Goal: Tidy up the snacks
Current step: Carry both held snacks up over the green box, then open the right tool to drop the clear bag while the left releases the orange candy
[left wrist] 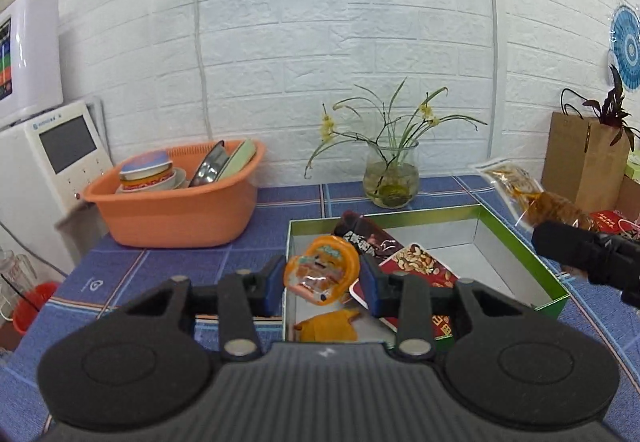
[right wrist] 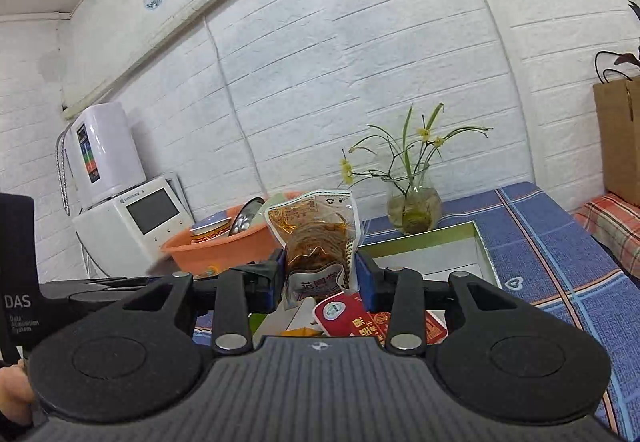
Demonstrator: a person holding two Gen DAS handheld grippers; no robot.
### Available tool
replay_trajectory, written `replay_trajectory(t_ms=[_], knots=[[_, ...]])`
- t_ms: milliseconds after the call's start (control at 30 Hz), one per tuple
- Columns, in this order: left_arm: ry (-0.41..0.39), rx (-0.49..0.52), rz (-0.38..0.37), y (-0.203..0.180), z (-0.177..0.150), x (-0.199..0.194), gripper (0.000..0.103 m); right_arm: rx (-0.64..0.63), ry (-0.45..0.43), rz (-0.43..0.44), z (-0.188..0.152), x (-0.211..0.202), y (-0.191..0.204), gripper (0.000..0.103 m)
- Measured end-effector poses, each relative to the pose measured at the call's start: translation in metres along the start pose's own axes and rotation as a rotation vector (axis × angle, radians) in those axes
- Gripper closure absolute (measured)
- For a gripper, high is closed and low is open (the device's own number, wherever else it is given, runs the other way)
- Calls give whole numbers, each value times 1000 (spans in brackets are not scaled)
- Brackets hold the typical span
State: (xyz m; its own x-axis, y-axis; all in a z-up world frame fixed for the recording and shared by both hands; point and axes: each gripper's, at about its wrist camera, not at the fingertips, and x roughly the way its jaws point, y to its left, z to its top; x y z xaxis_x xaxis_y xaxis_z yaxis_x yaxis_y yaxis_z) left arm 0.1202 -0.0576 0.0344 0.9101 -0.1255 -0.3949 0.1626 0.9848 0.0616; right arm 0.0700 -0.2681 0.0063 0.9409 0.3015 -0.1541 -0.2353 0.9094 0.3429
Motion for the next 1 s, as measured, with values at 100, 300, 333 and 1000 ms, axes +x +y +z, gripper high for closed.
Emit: replay_trajectory(t_ms=[100, 300, 333, 1000], knots=[[8, -8, -7, 1, 0, 8, 66, 3, 1, -39, -2, 2, -13, 38], [16, -25, -16, -6, 13, 36, 66, 45, 26, -105, 0, 21, -29, 38], [10, -26, -18, -8, 16, 41, 65, 48, 21, -106, 3, 26, -29, 38], [64, -9, -3, -14, -27, 96, 65, -76, 170, -258, -27, 84, -30, 38]])
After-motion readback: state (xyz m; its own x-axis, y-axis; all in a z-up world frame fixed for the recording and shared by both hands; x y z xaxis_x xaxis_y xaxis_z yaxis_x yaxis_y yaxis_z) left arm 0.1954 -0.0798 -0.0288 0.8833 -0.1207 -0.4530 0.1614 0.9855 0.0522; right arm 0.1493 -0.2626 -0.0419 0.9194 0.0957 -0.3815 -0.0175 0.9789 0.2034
